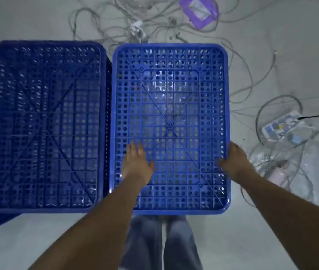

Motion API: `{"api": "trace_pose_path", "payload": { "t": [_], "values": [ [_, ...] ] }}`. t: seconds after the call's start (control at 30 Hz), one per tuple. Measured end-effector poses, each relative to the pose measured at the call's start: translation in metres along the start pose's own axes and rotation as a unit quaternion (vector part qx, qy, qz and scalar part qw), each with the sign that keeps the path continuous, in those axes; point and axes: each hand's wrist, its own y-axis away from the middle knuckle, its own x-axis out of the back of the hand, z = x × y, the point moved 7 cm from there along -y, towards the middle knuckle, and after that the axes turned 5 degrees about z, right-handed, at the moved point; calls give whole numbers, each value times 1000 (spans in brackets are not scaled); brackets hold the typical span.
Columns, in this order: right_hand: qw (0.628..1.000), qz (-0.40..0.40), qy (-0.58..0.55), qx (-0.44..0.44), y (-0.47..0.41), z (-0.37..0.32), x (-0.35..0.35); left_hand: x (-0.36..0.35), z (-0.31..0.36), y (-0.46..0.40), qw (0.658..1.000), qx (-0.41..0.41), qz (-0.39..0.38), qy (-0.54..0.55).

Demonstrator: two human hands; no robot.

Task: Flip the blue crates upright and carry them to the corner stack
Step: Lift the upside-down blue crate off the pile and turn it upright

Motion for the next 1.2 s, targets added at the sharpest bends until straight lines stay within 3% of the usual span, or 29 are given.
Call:
{"api": "trace_pose_path", "payload": {
  "t": [0.1, 0.2, 0.37, 0.63, 0.8, 0.93, 1.1, 1.2],
  "values": [
    [996, 53, -63, -35, -30, 9, 6, -23, -1, -17, 999, 19, 35, 0],
    [987, 26, -143, -67, -55, 12, -7, -37, 1, -19, 997, 23, 78, 10],
    [943, 53, -303, -128, -74, 20, -20, -38, -1, -21, 995, 27, 94, -8],
    [957, 49, -270, -94, -67, 26, -1, -23, 9, -16, 990, 109, 57, 62],
    [960, 167, -221, 31, -6, -10, 43, 0, 9, -9, 964, 148, 54, 214],
    [930, 257, -242, 99, 54, -49, 82, 21, 34, 14, 926, 96, 49, 361],
    [936, 261, -201, 123, 82, -90, 83, 56, 95, 47, 852, 17, 20, 522],
    [941, 262, -173, 129, 83, -104, 70, 63, 121, 49, 844, -4, -33, 535]
  ]
}}
